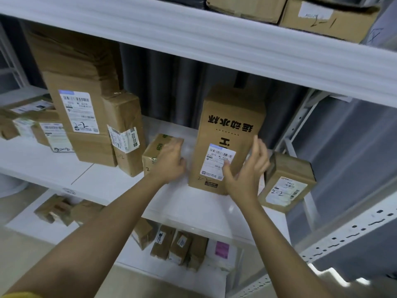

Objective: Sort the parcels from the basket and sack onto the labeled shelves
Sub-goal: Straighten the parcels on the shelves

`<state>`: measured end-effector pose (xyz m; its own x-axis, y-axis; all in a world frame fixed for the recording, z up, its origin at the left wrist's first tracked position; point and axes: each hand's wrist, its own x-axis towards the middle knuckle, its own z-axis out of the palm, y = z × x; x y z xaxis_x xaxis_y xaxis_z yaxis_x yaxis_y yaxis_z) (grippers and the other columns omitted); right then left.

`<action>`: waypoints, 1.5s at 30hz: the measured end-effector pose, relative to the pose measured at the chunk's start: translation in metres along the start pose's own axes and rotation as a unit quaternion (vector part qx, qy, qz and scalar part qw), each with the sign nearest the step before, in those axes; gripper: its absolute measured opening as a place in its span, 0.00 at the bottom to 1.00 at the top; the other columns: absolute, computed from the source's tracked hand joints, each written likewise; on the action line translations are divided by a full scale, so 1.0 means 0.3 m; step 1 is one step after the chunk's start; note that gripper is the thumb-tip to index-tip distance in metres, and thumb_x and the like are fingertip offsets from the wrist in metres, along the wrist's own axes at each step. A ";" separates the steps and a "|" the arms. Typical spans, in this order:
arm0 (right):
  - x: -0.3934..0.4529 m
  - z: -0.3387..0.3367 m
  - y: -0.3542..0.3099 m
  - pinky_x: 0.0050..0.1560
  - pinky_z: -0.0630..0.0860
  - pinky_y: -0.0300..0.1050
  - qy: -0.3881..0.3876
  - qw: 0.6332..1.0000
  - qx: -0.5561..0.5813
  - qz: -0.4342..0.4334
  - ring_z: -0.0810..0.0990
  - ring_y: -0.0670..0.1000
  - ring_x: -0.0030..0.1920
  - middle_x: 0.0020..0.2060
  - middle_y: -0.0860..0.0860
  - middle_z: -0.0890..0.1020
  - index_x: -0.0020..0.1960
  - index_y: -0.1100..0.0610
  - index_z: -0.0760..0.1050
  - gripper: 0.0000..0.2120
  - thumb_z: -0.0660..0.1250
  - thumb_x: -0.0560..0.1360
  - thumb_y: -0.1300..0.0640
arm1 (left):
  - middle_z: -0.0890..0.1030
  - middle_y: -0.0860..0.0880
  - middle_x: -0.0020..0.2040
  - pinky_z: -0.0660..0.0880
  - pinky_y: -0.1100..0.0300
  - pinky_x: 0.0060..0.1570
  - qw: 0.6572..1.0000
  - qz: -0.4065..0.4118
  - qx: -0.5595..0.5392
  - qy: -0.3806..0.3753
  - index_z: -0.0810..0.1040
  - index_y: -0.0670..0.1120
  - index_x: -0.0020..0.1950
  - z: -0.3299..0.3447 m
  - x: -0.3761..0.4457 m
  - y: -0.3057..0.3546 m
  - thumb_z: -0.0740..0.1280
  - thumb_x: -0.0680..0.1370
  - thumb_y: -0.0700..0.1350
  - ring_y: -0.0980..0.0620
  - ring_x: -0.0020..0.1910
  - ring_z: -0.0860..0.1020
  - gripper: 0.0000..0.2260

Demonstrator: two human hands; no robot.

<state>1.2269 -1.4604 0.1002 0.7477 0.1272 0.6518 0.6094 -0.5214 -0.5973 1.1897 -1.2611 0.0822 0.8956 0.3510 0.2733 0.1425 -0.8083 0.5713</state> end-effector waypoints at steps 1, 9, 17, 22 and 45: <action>-0.025 0.025 -0.001 0.72 0.53 0.56 -0.008 0.998 -0.033 -0.057 0.52 0.54 0.73 0.74 0.51 0.54 0.76 0.50 0.52 0.38 0.68 0.72 0.52 | 0.63 0.41 0.74 0.57 0.49 0.72 0.996 0.014 0.090 -0.021 0.58 0.41 0.76 -0.006 -0.001 -0.038 0.62 0.77 0.44 0.41 0.74 0.60 0.28; 0.179 0.133 -0.166 0.72 0.46 0.64 0.055 0.915 -0.338 -0.212 0.55 0.63 0.74 0.74 0.60 0.61 0.76 0.52 0.59 0.40 0.69 0.69 0.41 | 0.48 0.43 0.79 0.50 0.45 0.74 0.923 0.007 0.318 -0.216 0.44 0.41 0.79 -0.035 0.101 -0.230 0.60 0.80 0.54 0.40 0.78 0.47 0.36; 0.236 0.167 -0.213 0.70 0.58 0.68 0.047 0.912 -0.395 -0.098 0.69 0.66 0.66 0.65 0.61 0.73 0.69 0.54 0.69 0.32 0.69 0.71 0.39 | 0.60 0.44 0.75 0.65 0.49 0.64 0.930 0.101 0.303 -0.182 0.55 0.44 0.77 0.012 0.168 -0.222 0.65 0.77 0.46 0.42 0.73 0.60 0.32; 0.227 0.174 -0.239 0.70 0.59 0.68 0.041 0.915 -0.394 -0.083 0.68 0.66 0.66 0.65 0.61 0.72 0.69 0.55 0.69 0.32 0.70 0.70 0.41 | 0.62 0.45 0.74 0.65 0.52 0.62 0.929 0.152 0.284 -0.181 0.59 0.45 0.76 0.059 0.185 -0.180 0.63 0.77 0.47 0.43 0.70 0.63 0.29; 0.026 0.723 -0.674 0.66 0.59 0.43 -0.107 0.992 0.062 0.021 0.49 0.54 0.78 0.78 0.48 0.42 0.76 0.39 0.54 0.46 0.76 0.66 0.40 | 0.54 0.40 0.76 0.54 0.55 0.69 0.925 -0.096 -0.221 0.293 0.54 0.44 0.77 -0.630 0.019 -0.750 0.74 0.71 0.56 0.45 0.75 0.55 0.43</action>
<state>1.1668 -1.1709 0.1249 0.8045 0.2904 0.5182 0.5936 -0.4248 -0.6835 1.0832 -0.9878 0.1015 0.4716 0.7681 0.4332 -0.0274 -0.4782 0.8778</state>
